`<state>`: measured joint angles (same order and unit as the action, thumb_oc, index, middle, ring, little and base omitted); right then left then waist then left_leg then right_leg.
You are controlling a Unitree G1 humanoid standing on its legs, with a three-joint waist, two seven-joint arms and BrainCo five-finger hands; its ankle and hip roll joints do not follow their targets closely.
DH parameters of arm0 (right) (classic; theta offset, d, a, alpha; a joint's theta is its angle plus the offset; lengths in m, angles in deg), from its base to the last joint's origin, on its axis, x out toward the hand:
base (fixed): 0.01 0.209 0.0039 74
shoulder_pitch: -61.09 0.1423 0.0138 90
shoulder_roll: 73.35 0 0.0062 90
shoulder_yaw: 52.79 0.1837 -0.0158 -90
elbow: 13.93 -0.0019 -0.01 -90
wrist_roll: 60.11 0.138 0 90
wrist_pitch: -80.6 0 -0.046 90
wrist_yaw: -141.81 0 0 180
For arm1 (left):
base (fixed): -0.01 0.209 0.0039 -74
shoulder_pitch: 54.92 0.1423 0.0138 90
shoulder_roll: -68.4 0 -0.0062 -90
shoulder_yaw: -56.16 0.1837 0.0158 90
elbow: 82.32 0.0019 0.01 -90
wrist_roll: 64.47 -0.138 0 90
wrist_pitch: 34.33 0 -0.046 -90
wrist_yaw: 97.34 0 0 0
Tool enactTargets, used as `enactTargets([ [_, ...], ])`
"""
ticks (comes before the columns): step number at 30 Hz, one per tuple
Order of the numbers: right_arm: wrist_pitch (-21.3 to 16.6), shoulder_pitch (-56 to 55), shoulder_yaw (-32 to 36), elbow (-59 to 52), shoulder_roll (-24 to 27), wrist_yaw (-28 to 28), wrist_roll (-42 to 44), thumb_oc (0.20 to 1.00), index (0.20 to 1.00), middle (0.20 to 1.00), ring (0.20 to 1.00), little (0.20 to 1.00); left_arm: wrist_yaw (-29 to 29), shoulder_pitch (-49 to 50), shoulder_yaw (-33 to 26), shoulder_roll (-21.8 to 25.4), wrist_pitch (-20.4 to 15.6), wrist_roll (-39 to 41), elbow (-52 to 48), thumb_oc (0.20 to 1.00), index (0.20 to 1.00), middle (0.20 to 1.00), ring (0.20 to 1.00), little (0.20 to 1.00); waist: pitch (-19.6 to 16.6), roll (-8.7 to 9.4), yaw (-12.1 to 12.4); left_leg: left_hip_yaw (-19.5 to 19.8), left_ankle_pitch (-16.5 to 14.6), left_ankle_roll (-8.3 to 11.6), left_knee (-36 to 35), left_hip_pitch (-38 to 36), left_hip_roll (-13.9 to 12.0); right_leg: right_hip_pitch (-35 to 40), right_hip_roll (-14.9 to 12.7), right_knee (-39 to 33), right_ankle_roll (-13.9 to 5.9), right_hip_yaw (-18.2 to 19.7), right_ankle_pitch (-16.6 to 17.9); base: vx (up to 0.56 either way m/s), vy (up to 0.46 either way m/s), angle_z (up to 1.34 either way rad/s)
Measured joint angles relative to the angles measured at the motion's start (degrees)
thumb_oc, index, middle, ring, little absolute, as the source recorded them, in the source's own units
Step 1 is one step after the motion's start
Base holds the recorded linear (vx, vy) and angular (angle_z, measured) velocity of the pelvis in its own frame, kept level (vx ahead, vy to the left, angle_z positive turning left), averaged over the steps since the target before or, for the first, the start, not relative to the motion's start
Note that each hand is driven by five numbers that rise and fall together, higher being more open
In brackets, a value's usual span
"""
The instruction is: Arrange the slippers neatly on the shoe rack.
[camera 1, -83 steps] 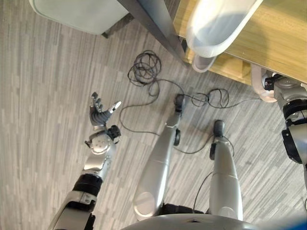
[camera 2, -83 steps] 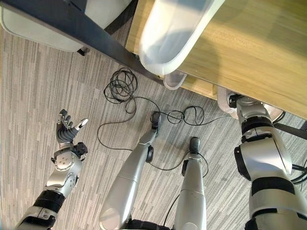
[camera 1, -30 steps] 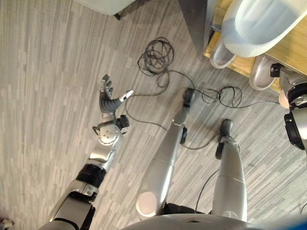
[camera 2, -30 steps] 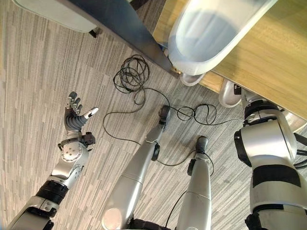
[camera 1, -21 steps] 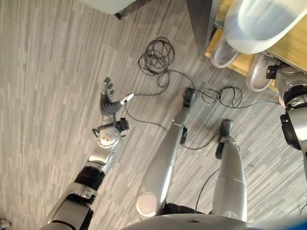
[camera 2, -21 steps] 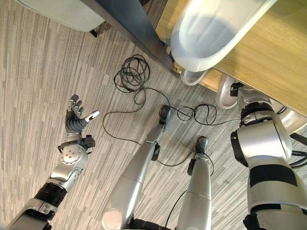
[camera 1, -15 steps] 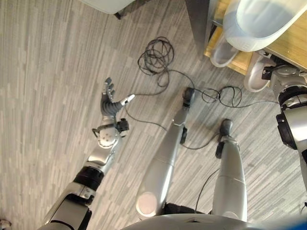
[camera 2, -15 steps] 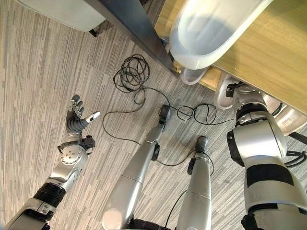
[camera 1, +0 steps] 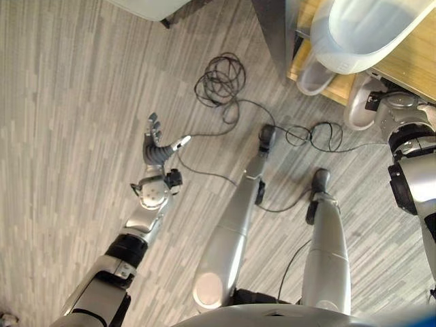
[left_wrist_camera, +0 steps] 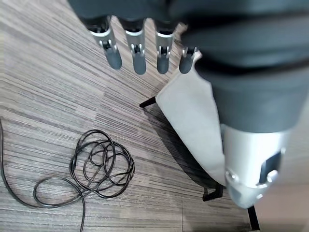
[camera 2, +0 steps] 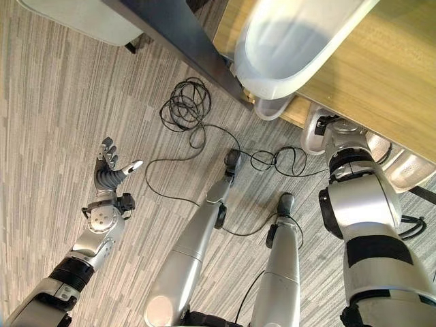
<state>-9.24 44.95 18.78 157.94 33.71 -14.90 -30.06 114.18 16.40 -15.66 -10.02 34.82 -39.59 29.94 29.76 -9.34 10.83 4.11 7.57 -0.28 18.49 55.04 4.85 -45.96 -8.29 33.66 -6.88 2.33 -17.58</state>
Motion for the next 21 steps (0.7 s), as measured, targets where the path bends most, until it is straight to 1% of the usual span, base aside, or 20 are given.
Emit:
enactTargets([
  [2,-0.23,-0.62,0.08,-1.12,-1.06,0.32,0.00,1.000,1.000,1.000,1.000,1.000,0.22,-0.96,-0.09,0.02,0.00,-1.04,1.55,1.000,1.000,1.000,1.000,1.000,0.00,0.00,-0.43,0.14,0.02,0.00,0.07,-0.01,0.00,0.13,0.01,0.01,0.03,-0.03,-0.02,0.00,0.000,0.00],
  [9,-0.55,-0.92,0.67,-1.08,-2.79,0.39,0.01,1.000,1.000,1.000,1.000,1.000,0.91,-2.35,0.04,0.01,0.00,-1.86,1.79,1.000,1.000,1.000,1.000,1.000,0.00,0.00,-1.01,0.14,0.04,0.00,0.49,-0.09,-0.10,0.21,0.14,0.38,0.04,-0.03,-0.02,0.00,0.000,0.00],
  [14,-0.60,-1.60,2.33,-1.05,-3.46,0.69,0.15,1.000,1.000,1.000,1.000,1.000,1.08,-2.50,0.13,0.02,0.01,-1.94,3.67,1.000,1.000,1.000,1.000,1.000,0.00,0.00,-0.96,0.11,0.04,0.06,0.56,-0.29,-0.14,0.38,0.16,0.55,0.03,-0.03,-0.02,0.00,0.000,0.00],
  [17,-0.64,-1.93,2.51,-1.26,-3.65,2.21,0.17,1.000,1.000,1.000,1.000,1.000,1.46,-2.29,0.08,0.02,0.09,-1.93,4.02,1.000,1.000,1.000,1.000,1.000,0.00,0.00,-0.97,0.09,0.02,0.11,0.56,-0.29,-0.14,0.37,0.15,0.60,0.04,-0.01,-0.02,0.00,0.000,0.00],
  [21,-1.21,-3.70,3.35,-4.33,-4.01,4.15,0.17,1.000,1.000,1.000,1.000,1.000,2.59,-2.38,-0.07,0.02,0.24,-1.95,4.01,1.000,1.000,1.000,1.000,1.000,0.00,0.00,-1.03,0.04,0.08,0.02,0.57,-0.30,-0.14,0.43,0.13,0.60,0.03,-0.01,-0.01,0.00,0.000,0.00],
])
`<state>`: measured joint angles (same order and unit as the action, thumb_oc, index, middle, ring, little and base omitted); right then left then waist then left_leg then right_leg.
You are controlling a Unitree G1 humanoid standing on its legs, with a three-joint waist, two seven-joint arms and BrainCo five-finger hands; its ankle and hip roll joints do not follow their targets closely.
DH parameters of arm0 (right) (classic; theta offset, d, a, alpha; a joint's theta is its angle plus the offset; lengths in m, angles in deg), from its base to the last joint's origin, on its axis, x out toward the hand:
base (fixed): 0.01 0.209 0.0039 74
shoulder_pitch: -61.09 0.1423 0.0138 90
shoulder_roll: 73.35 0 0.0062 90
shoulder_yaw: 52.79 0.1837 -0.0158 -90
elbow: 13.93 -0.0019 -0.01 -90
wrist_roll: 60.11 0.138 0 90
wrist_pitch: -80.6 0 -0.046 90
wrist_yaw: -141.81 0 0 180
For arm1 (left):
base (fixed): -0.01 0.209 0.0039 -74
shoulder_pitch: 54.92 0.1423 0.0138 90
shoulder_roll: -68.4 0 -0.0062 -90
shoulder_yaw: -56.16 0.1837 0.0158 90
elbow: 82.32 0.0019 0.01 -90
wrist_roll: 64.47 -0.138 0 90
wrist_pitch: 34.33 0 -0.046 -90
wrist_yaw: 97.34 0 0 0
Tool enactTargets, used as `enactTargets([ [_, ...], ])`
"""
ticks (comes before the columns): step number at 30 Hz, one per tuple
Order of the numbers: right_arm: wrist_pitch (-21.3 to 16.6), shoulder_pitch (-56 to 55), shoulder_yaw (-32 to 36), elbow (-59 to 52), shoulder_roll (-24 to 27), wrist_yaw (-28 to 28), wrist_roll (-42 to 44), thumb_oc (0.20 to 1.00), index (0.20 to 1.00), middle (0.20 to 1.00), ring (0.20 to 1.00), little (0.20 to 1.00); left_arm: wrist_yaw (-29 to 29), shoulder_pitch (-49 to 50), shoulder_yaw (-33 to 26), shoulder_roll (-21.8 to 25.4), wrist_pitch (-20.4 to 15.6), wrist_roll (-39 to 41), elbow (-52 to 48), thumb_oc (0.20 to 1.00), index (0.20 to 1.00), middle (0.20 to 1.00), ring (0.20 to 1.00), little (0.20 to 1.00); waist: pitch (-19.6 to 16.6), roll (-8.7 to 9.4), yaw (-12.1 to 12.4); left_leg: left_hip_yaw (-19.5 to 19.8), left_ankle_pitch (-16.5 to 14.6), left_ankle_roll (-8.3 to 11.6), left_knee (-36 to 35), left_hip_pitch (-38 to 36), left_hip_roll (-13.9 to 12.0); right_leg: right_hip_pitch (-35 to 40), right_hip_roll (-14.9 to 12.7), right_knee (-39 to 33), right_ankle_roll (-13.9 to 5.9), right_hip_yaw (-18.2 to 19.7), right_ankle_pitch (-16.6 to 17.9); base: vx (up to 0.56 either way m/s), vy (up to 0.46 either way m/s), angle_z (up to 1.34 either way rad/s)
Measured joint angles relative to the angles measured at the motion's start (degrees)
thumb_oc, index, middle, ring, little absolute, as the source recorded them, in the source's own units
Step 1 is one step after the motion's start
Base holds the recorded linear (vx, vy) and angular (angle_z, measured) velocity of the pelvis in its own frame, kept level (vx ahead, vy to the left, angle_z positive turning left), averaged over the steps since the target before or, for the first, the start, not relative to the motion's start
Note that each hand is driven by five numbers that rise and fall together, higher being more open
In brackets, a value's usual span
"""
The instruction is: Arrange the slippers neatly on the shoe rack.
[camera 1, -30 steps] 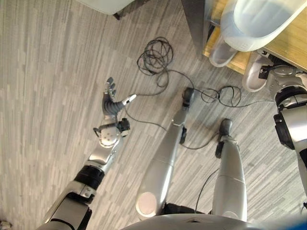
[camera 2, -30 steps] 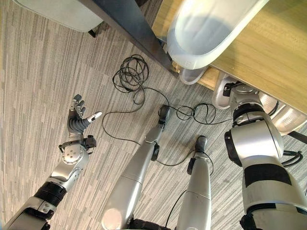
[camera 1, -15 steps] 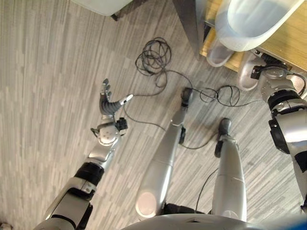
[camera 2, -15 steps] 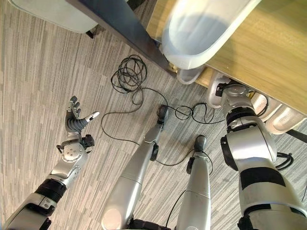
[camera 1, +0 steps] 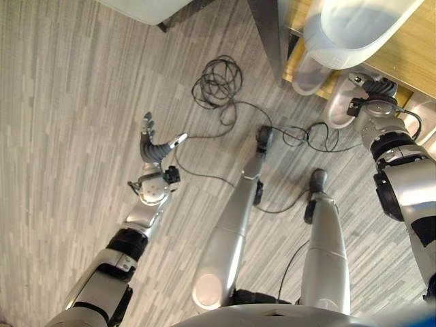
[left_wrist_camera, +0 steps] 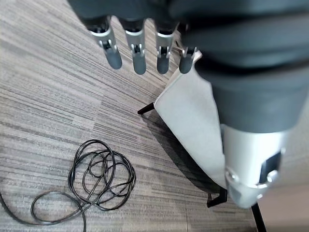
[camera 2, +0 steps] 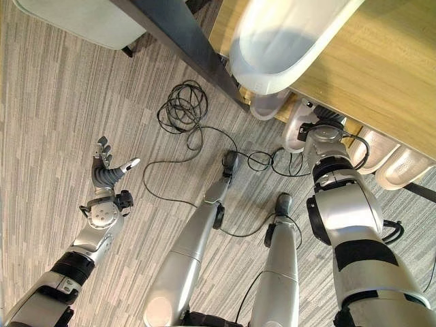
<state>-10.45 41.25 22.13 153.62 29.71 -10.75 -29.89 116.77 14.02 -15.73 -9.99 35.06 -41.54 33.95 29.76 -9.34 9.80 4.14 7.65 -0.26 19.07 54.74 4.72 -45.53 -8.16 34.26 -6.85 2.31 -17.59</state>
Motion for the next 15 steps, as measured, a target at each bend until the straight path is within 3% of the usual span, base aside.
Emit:
enactTargets([
  [6,-1.22,-8.40,1.04,-10.96,-2.06,4.08,-0.67,1.000,1.000,1.000,1.000,1.000,0.67,-0.95,-0.29,-0.19,0.75,-0.08,0.04,1.000,1.000,1.000,1.000,1.000,0.03,0.05,-1.57,-0.39,0.23,-0.33,0.04,-0.59,-0.05,0.52,0.00,-0.01,-0.04,0.17,0.09,-0.01,-0.001,-0.02],
  [15,0.98,-20.11,-0.78,-23.25,-5.18,9.50,-15.33,1.000,1.000,1.000,1.000,1.000,2.77,-4.16,-1.18,-2.77,4.08,-2.32,4.15,1.000,1.000,1.000,1.000,1.000,-0.14,1.90,-6.28,-0.52,0.00,-0.09,-0.15,-1.82,-0.56,1.36,0.62,-0.13,0.11,0.87,0.57,-0.01,-0.005,-0.05],
])
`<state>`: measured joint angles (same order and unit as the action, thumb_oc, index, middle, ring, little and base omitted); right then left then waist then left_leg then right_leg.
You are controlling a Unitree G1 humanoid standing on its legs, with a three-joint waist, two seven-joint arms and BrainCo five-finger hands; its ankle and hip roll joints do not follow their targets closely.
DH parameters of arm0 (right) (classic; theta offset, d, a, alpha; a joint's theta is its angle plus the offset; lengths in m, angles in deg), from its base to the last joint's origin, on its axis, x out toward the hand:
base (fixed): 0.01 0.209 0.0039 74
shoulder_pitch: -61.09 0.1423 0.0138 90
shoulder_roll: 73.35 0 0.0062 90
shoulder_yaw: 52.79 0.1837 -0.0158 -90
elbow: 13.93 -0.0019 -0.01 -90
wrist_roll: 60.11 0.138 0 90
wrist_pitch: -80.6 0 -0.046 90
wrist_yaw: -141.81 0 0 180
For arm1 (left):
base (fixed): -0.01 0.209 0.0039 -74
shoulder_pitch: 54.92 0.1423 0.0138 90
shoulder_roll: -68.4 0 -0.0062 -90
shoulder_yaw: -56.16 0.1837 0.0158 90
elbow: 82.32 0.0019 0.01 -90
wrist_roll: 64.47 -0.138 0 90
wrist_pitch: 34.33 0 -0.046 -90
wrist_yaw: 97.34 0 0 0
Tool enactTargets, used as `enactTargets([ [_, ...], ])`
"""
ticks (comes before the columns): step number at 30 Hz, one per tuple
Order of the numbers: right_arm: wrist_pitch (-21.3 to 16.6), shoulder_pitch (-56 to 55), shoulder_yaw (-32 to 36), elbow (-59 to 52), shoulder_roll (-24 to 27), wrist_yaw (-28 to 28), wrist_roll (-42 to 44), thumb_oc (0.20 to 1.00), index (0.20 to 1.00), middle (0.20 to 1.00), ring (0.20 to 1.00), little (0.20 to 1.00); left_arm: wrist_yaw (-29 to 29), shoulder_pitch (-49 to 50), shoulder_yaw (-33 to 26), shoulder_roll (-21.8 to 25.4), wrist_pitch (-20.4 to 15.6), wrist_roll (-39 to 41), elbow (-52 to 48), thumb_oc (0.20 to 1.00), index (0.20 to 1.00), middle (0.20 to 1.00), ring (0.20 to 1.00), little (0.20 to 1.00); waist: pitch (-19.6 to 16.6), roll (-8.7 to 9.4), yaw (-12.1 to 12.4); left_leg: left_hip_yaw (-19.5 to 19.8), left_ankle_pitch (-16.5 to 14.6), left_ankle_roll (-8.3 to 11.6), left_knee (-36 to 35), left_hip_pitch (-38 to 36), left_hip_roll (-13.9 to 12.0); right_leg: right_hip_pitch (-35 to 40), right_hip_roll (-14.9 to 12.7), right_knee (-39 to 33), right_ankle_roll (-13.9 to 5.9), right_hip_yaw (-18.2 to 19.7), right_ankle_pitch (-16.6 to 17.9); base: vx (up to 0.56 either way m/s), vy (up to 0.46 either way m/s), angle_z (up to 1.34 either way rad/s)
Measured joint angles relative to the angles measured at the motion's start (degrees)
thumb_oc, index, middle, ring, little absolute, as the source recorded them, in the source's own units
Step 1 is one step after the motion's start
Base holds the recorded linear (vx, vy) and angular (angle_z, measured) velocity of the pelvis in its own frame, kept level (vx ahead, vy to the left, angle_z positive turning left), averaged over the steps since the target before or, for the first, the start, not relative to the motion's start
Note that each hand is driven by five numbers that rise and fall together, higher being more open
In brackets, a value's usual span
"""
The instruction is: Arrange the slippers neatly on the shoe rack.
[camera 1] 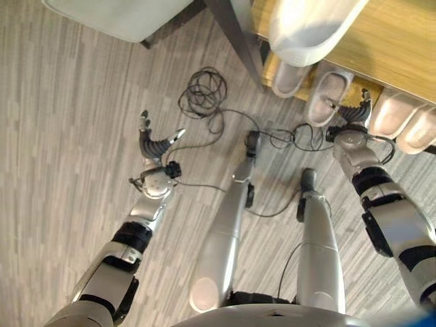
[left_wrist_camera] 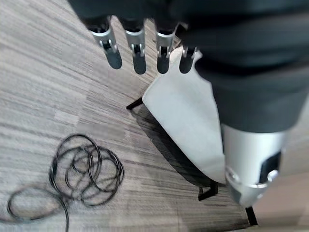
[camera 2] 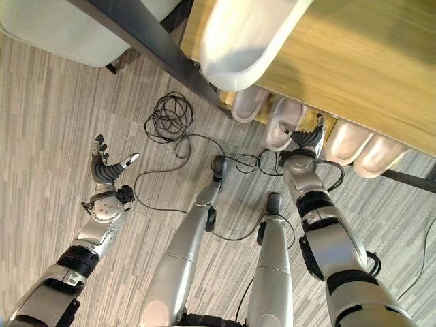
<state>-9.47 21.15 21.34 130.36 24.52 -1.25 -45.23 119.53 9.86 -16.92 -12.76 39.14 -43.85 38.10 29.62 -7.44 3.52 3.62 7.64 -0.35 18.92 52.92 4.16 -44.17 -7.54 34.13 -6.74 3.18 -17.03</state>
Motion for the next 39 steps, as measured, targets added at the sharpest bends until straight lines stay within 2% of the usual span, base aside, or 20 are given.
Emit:
enactTargets([
  [1,0.87,-3.15,-0.35,-3.72,-0.82,1.46,-2.91,1.000,1.000,1.000,1.000,1.000,1.03,-0.80,-0.03,-0.58,0.68,-0.11,0.35,1.000,1.000,1.000,1.000,1.000,-0.02,0.92,-0.74,-0.12,0.00,-0.02,0.01,0.03,-0.14,-0.22,0.19,0.02,0.12,0.55,0.06,-0.02,0.002,-0.11],
  [5,3.49,-10.05,-0.95,-7.87,-1.35,3.83,-10.57,1.000,1.000,1.000,1.000,1.000,3.45,-1.35,-0.04,-2.62,2.36,-2.31,0.23,1.000,1.000,1.000,1.000,1.000,0.02,2.08,-1.45,-0.33,-0.04,-0.07,-0.04,0.31,-0.37,-0.67,0.40,-0.01,0.35,0.70,0.02,-0.01,-0.015,-0.05],
  [7,5.15,-11.76,-1.31,-8.11,-1.52,3.80,-11.56,1.000,1.000,1.000,1.000,1.000,4.53,-1.36,-0.16,-3.07,2.72,-3.40,0.23,1.000,1.000,1.000,1.000,1.000,0.07,2.61,-2.01,-0.33,-0.03,-0.09,-0.15,0.67,-0.48,-1.11,0.53,-0.01,0.36,0.68,0.12,0.00,-0.009,-0.02],
  [8,4.81,-12.49,-0.70,-8.38,-2.60,3.58,-12.01,1.000,1.000,1.000,1.000,1.000,4.76,-1.27,-0.16,-3.25,2.73,-3.88,0.22,1.000,1.000,1.000,1.000,1.000,0.04,2.79,-2.51,-0.27,-0.03,-0.09,-0.13,1.08,-0.48,-1.44,0.54,-0.04,0.32,0.68,0.15,0.00,0.000,0.00],
  [10,4.82,-12.50,-0.12,-8.23,-3.44,3.34,-11.60,1.000,1.000,1.000,1.000,1.000,4.76,-1.34,-0.15,-3.30,2.82,-3.92,0.26,1.000,1.000,1.000,1.000,1.000,0.12,2.97,-2.77,-0.20,-0.03,-0.10,-0.12,1.25,-0.48,-1.54,0.55,-0.09,0.17,0.68,0.25,0.00,0.000,0.00],
  [15,-0.02,-15.61,0.24,-8.07,-8.30,-1.24,-3.70,1.000,1.000,1.000,1.000,1.000,4.56,-1.11,-1.37,-2.94,2.93,-4.28,0.23,1.000,1.000,1.000,1.000,1.000,0.07,3.49,-2.83,-0.33,0.06,-0.52,-0.13,1.32,-0.59,-1.66,0.61,-0.23,0.34,0.72,0.14,0.00,0.000,0.00],
  [21,-2.78,-13.59,-2.94,-6.13,-8.47,-8.38,1.88,1.000,1.000,1.000,1.000,1.000,3.08,-0.51,-1.32,-0.73,2.95,-4.38,0.09,1.000,1.000,1.000,1.000,1.000,0.07,3.48,-2.25,-0.32,-0.20,-0.11,-0.25,1.33,-0.80,-1.81,0.82,-0.08,0.66,0.70,-0.01,0.00,-0.016,0.00],
  [32,-3.21,-4.05,-4.83,5.71,-7.19,-15.37,6.07,1.000,1.000,1.000,1.000,1.000,0.11,-0.26,-1.19,0.86,2.52,-4.39,0.11,1.000,1.000,1.000,1.000,1.000,0.06,3.46,0.79,-0.02,-0.14,-0.08,-0.43,1.46,-0.84,-1.95,0.90,0.04,0.80,0.45,-0.12,0.00,-0.015,0.01],
  [39,-3.21,-2.18,-4.60,8.74,-7.31,-16.29,6.34,1.000,1.000,1.000,1.000,1.000,-0.80,-0.24,-1.20,1.09,2.31,-4.36,0.21,1.000,1.000,1.000,1.000,1.000,0.04,3.33,1.50,0.10,-0.15,-0.05,-0.39,1.51,-0.83,-1.89,0.89,0.04,0.97,0.19,-0.24,0.00,-0.001,0.01],
])
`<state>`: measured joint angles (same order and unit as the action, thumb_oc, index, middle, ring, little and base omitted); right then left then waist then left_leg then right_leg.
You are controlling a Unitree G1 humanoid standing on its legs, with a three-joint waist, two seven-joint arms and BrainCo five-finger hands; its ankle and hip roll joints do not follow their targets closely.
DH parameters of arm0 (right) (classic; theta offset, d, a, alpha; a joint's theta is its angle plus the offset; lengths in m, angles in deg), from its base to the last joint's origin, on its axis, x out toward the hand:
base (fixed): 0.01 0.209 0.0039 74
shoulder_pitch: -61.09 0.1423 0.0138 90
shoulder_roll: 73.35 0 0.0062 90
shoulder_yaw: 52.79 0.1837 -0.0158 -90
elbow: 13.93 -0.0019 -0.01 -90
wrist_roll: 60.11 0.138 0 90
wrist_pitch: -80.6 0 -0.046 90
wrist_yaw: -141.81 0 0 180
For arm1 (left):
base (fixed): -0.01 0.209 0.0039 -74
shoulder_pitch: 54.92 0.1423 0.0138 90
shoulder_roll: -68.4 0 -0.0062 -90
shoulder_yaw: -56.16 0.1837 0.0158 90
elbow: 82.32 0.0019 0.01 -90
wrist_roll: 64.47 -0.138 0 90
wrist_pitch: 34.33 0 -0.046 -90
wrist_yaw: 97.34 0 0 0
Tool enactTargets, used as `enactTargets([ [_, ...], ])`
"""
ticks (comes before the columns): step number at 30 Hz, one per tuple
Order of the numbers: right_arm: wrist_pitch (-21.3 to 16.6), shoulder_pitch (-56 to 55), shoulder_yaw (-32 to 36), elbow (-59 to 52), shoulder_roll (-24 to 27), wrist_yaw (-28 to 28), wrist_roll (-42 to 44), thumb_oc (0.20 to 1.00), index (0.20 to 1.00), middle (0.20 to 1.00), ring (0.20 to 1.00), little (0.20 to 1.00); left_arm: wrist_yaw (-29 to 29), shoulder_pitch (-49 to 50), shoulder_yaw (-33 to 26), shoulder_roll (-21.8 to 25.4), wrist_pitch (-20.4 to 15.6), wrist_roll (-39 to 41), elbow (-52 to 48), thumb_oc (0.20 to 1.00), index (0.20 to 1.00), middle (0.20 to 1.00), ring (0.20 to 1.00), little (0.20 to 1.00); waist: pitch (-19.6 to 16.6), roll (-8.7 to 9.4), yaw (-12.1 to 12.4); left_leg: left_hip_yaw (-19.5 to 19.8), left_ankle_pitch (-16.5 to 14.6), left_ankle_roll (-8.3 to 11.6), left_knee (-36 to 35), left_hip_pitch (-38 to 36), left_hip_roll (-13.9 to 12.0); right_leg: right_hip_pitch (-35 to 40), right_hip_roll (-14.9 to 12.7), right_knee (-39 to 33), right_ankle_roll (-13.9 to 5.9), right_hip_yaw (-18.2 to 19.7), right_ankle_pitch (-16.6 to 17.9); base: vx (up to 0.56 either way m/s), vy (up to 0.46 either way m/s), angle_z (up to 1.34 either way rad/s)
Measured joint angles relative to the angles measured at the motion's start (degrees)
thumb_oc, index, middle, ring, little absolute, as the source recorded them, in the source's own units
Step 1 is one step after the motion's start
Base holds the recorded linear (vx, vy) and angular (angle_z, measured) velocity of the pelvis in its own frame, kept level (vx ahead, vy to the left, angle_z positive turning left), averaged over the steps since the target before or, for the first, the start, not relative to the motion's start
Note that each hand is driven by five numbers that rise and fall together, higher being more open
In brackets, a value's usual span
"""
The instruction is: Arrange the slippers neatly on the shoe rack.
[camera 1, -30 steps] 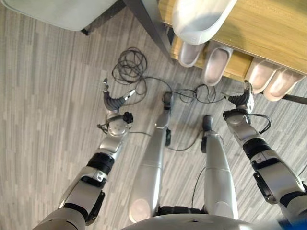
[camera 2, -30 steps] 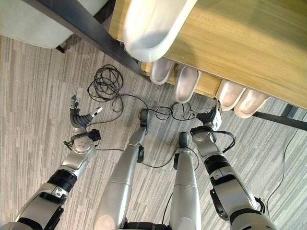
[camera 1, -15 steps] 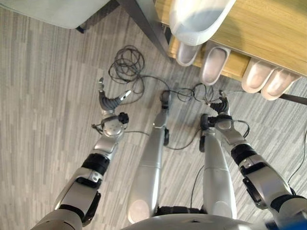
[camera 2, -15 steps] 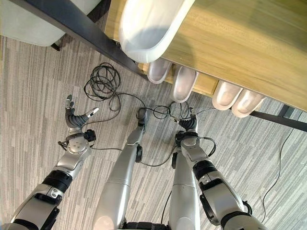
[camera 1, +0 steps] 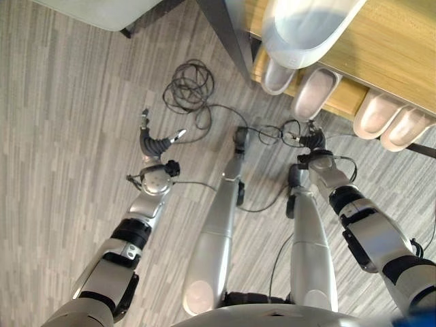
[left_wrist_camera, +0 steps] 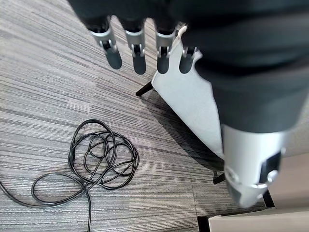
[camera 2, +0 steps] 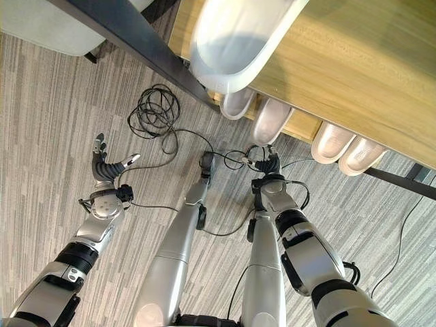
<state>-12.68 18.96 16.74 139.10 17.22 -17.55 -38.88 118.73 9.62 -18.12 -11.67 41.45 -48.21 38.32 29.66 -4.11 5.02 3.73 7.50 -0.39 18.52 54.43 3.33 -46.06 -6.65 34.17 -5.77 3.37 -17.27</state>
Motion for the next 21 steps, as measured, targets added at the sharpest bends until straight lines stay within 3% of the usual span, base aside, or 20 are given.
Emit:
enactTargets([
  [5,0.02,1.72,2.02,1.87,1.88,1.00,-0.07,1.000,1.000,1.000,1.000,1.000,-0.67,0.02,-0.05,0.23,-0.19,0.10,0.81,1.000,1.000,1.000,1.000,1.000,0.07,-0.55,1.05,0.01,0.02,0.11,0.03,0.00,0.12,-0.18,-0.19,0.71,0.20,-0.40,-0.35,0.01,0.005,0.04],
  [10,-0.03,3.46,2.52,1.50,3.27,4.52,-1.19,1.000,1.000,1.000,1.000,1.000,-0.72,0.03,-0.05,0.21,-0.23,0.43,2.36,1.000,1.000,1.000,1.000,1.000,0.04,-1.01,1.03,-0.01,0.06,0.16,0.03,0.02,0.20,-0.27,-0.26,0.88,0.33,-0.41,-0.47,0.00,0.000,0.00],
  [21,0.52,4.09,2.98,0.41,4.11,6.10,-2.49,1.000,1.000,1.000,1.000,1.000,-0.70,-0.53,-0.03,0.01,-0.23,0.62,4.46,1.000,1.000,1.000,1.000,1.000,0.04,-1.12,0.85,0.03,0.25,-0.12,0.31,0.02,0.16,-0.20,-0.17,0.93,0.25,-0.42,-0.45,0.00,0.000,0.00],
])
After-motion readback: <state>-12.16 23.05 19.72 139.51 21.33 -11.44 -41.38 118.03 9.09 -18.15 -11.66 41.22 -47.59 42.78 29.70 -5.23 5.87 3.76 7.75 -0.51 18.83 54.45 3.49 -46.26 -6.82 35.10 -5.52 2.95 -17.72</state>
